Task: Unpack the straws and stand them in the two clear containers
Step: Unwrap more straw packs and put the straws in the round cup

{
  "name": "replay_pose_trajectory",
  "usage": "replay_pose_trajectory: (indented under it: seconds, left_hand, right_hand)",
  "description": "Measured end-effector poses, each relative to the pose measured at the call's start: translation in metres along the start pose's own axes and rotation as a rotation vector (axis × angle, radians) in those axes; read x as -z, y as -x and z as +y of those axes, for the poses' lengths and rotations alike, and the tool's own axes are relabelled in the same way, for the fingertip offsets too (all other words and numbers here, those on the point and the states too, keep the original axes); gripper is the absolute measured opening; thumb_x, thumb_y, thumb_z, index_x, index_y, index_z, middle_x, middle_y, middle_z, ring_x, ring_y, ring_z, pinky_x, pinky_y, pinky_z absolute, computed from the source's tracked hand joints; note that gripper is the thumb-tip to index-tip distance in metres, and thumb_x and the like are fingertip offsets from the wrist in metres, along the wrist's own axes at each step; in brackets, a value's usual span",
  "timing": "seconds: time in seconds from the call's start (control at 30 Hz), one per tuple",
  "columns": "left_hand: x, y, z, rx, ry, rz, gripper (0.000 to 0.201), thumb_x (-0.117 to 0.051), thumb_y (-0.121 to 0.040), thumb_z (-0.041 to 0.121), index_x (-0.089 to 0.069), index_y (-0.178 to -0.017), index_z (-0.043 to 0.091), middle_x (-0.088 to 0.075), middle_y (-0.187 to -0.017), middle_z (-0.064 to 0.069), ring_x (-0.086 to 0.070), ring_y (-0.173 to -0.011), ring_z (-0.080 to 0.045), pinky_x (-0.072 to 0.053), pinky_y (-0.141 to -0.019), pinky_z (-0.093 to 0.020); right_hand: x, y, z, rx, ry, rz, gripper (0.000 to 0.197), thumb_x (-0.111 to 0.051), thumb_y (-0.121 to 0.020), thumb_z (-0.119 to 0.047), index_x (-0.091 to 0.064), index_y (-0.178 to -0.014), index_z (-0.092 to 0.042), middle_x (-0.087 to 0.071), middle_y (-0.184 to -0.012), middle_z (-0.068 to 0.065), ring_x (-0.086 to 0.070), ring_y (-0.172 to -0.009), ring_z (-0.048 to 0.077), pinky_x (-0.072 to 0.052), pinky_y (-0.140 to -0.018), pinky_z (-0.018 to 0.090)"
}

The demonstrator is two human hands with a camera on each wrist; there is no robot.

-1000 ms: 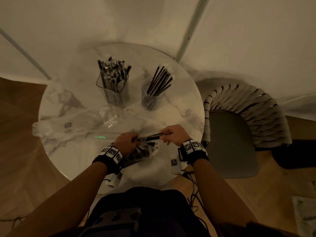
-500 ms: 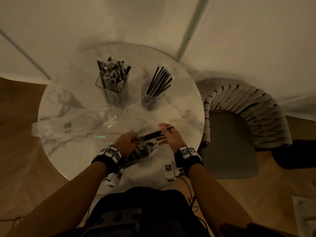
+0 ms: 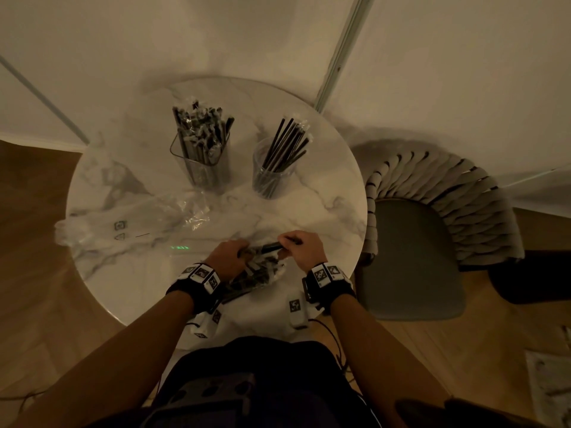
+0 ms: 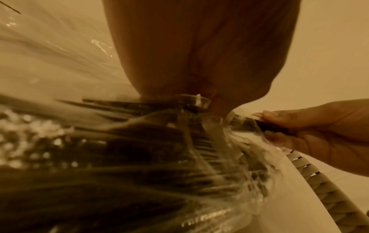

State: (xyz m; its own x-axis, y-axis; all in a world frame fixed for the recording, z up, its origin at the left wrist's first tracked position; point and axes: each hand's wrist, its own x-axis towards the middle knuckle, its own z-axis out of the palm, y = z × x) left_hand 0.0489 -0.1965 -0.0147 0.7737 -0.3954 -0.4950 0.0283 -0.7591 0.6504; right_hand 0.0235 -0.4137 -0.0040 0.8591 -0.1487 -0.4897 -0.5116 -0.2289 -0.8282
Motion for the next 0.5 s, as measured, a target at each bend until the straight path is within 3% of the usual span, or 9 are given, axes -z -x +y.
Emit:
replay_pose_trajectory:
  seconds: [0.07,0.17,0.27,0.33,0.5]
  left_hand:
    - [-0.001,0.001,-0.002,0.016,-0.011,0.002,0.028,-0.06,-0.091,0.03,-0.065,-0.115,0.018,-0.067,-0.106,-0.009,-0.062,-0.098,-0.029,-0.049,-0.086,-0.036]
    - [-0.002,0.002,-0.007,0.031,-0.032,0.02,0.03,-0.059,-0.093,0.032,-0.063,-0.117,0.015,-0.066,-0.11,-0.012,-0.061,-0.101,-0.031,-0.048,-0.087,-0.036]
    - [-0.002,0.001,-0.007,0.013,-0.044,0.023,0.028,-0.056,-0.096,0.029,-0.063,-0.116,0.011,-0.065,-0.111,-0.015,-0.059,-0.102,-0.032,-0.045,-0.086,-0.035]
    - [-0.003,0.0,-0.007,0.007,-0.033,0.02,0.027,-0.054,-0.097,0.028,-0.063,-0.116,0.012,-0.065,-0.111,-0.014,-0.059,-0.103,-0.032,-0.044,-0.085,-0.034]
    - [-0.003,-0.001,-0.012,0.03,0.01,-0.02,0.042,-0.057,-0.094,0.029,-0.056,-0.134,0.015,-0.061,-0.129,-0.011,-0.057,-0.116,-0.028,-0.044,-0.101,-0.037]
  right_hand:
    - [0.006,-0.002,-0.001,0.003,0.045,0.005,0.017,-0.071,-0.088,-0.009,-0.075,-0.079,-0.023,-0.074,-0.067,0.01,-0.074,-0.067,0.026,-0.06,-0.083,0.046]
    - [0.022,-0.007,-0.003,0.016,0.051,0.065,0.008,-0.068,-0.091,-0.011,-0.075,-0.088,-0.013,-0.073,-0.066,0.008,-0.073,-0.063,0.022,-0.061,-0.079,0.041]
    - [0.031,-0.009,-0.006,0.018,0.023,0.043,0.014,-0.065,-0.095,-0.016,-0.071,-0.104,-0.008,-0.074,-0.082,0.012,-0.074,-0.07,0.028,-0.062,-0.076,0.046]
    - [0.032,-0.007,-0.007,0.041,0.038,-0.014,0.015,-0.065,-0.094,-0.013,-0.07,-0.108,-0.011,-0.073,-0.089,0.011,-0.074,-0.075,0.027,-0.062,-0.077,0.042]
    - [0.036,-0.004,-0.013,0.065,0.104,-0.074,0.021,-0.065,-0.094,-0.013,-0.071,-0.113,-0.019,-0.068,-0.106,0.008,-0.071,-0.09,0.026,-0.061,-0.082,0.037]
